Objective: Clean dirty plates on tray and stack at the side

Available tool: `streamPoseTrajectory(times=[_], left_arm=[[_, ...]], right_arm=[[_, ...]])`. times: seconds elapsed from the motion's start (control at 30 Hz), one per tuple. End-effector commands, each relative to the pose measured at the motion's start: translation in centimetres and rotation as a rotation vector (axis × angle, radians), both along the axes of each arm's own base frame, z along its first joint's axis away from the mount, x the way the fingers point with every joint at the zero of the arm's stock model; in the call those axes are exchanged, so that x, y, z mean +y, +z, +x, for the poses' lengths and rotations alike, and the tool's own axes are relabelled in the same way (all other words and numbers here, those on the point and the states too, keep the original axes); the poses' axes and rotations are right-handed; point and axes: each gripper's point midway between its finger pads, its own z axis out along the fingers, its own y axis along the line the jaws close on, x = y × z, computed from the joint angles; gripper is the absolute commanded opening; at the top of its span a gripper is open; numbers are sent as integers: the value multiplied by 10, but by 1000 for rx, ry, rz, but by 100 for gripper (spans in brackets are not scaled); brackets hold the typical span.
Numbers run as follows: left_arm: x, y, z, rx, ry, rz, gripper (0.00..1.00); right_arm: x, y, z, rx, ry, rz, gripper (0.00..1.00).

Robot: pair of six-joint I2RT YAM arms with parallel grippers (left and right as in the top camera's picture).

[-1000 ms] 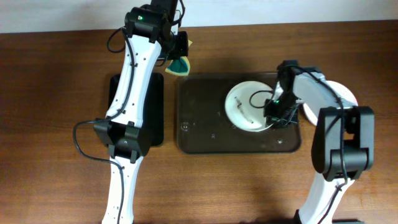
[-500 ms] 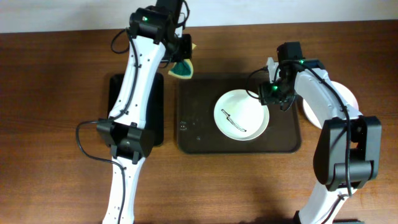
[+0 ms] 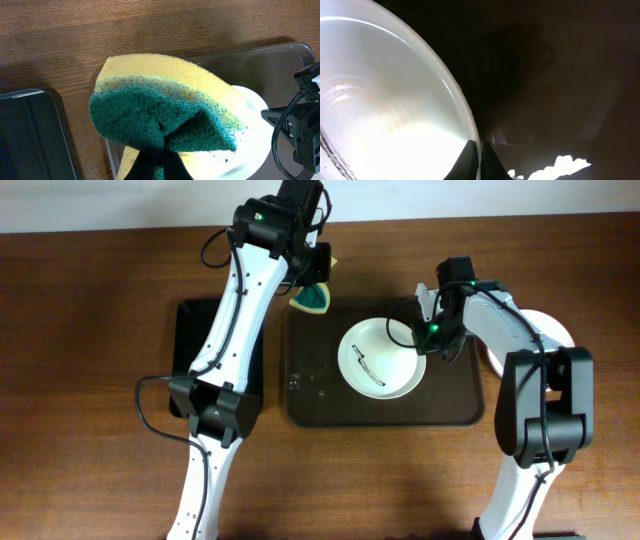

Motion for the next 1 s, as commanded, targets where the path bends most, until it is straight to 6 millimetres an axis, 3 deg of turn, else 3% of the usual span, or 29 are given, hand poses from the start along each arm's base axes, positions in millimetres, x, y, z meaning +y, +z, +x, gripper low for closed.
streamPoseTrajectory(times=[0.0,0.1,0.17,0.33,0.47,0.73,0.97], left_arm=[[11,10,5,-49,12,45,0],[27,8,7,-53,46,109,0],[46,5,7,-42,81,169,0],[112,-4,-5,76,205,260,0],[146,-21,-3,143,256,257,0],[195,-114,-34,437,300,335,0],[193,-195,-46,491,293,323,0]], right_arm=[[0,-2,-6,71,-205,26,4],[-2,-4,-20,185,-493,41,4],[1,-4,-22,212,-593,48,4],[8,-13,-15,146,-614,-10,4],[18,-22,-15,122,-586,-13,4],[18,-22,-14,117,-587,-9,4],[18,-21,-13,113,-583,-7,4]])
